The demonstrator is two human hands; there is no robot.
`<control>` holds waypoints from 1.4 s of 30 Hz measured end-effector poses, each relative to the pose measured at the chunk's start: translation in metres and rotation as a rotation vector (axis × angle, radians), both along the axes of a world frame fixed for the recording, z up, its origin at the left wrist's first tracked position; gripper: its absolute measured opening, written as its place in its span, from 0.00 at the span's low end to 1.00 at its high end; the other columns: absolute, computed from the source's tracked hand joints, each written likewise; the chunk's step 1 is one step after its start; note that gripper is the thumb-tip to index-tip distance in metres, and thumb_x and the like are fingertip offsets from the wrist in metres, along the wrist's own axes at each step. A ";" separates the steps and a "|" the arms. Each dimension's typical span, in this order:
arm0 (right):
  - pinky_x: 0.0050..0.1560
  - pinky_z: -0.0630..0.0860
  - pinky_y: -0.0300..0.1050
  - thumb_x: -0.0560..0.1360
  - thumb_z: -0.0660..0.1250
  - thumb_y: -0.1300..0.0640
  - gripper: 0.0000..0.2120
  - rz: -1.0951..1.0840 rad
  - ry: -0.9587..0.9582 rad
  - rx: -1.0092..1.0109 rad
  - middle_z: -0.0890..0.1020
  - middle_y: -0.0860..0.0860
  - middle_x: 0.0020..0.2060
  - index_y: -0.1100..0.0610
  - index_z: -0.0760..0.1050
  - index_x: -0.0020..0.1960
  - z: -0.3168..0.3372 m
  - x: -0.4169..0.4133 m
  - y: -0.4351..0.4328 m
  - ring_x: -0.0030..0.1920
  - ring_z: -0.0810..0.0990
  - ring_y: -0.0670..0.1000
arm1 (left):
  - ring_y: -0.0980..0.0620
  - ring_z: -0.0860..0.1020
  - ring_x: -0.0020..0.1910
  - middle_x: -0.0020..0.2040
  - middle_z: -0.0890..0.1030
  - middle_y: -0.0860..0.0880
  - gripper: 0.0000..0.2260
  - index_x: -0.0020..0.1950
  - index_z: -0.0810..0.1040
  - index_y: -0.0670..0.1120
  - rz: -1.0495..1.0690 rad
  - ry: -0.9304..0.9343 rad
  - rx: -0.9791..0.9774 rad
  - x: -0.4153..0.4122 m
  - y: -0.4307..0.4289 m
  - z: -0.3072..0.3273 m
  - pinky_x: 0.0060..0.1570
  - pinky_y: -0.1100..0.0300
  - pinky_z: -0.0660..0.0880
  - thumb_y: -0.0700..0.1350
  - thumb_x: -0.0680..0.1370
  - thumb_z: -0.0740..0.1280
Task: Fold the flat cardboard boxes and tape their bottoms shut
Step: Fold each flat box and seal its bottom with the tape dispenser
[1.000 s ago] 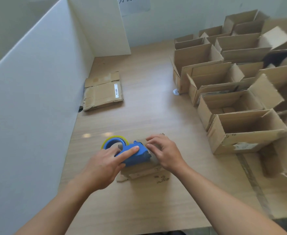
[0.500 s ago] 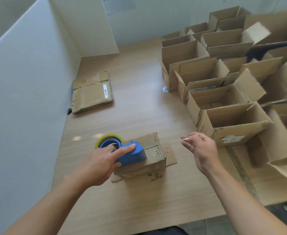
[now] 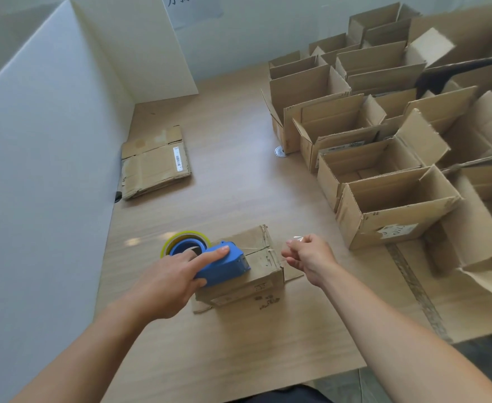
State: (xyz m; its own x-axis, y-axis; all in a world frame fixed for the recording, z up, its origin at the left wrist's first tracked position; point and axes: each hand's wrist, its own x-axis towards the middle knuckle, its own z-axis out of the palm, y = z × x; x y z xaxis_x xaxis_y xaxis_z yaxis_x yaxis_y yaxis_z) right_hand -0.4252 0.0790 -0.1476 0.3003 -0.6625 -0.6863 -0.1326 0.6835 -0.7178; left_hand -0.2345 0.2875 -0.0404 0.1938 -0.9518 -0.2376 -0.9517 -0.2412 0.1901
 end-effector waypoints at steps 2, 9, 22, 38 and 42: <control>0.26 0.74 0.41 0.75 0.71 0.65 0.10 0.035 0.059 0.034 0.80 0.56 0.36 0.59 0.70 0.42 -0.008 0.009 0.006 0.30 0.80 0.50 | 0.50 0.73 0.53 0.60 0.72 0.55 0.39 0.58 0.29 0.84 0.000 -0.004 0.001 0.000 0.000 0.000 0.52 0.56 0.71 0.51 0.83 0.59; 0.33 0.74 0.42 0.72 0.73 0.51 0.23 0.301 0.315 -0.057 0.79 0.58 0.51 0.59 0.71 0.62 0.005 0.013 0.015 0.39 0.77 0.54 | 0.49 0.73 0.48 0.55 0.72 0.53 0.38 0.58 0.30 0.84 0.012 -0.016 0.010 -0.002 0.001 0.001 0.48 0.53 0.72 0.52 0.83 0.59; 0.47 0.75 0.47 0.77 0.67 0.40 0.17 0.575 0.334 -0.620 0.80 0.46 0.44 0.54 0.73 0.51 0.022 0.016 0.026 0.48 0.78 0.51 | 0.52 0.75 0.45 0.50 0.75 0.57 0.27 0.69 0.35 0.75 -0.021 -0.121 -0.052 -0.003 -0.004 0.009 0.41 0.58 0.72 0.69 0.74 0.45; 0.49 0.74 0.52 0.77 0.54 0.35 0.20 0.711 0.511 -0.848 0.83 0.47 0.46 0.44 0.77 0.55 0.015 0.016 0.026 0.52 0.78 0.57 | 0.71 0.68 0.63 0.63 0.69 0.75 0.21 0.66 0.68 0.72 0.257 0.453 0.336 0.103 0.061 0.051 0.59 0.74 0.62 0.53 0.79 0.68; 0.45 0.73 0.52 0.81 0.58 0.41 0.16 0.696 0.509 -0.838 0.80 0.48 0.36 0.49 0.75 0.42 0.017 0.018 0.029 0.45 0.76 0.57 | 0.68 0.76 0.57 0.57 0.78 0.71 0.20 0.61 0.75 0.73 0.383 0.625 0.422 0.127 0.085 0.049 0.54 0.70 0.69 0.47 0.80 0.68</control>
State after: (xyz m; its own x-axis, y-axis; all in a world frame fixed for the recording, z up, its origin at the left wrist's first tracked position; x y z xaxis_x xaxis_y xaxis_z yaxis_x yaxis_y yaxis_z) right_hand -0.4076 0.1076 -0.1305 0.5905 -0.7630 -0.2631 -0.6851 -0.3016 -0.6631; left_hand -0.1077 0.3725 0.0082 0.1996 -0.6544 -0.7293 -0.5395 -0.6947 0.4757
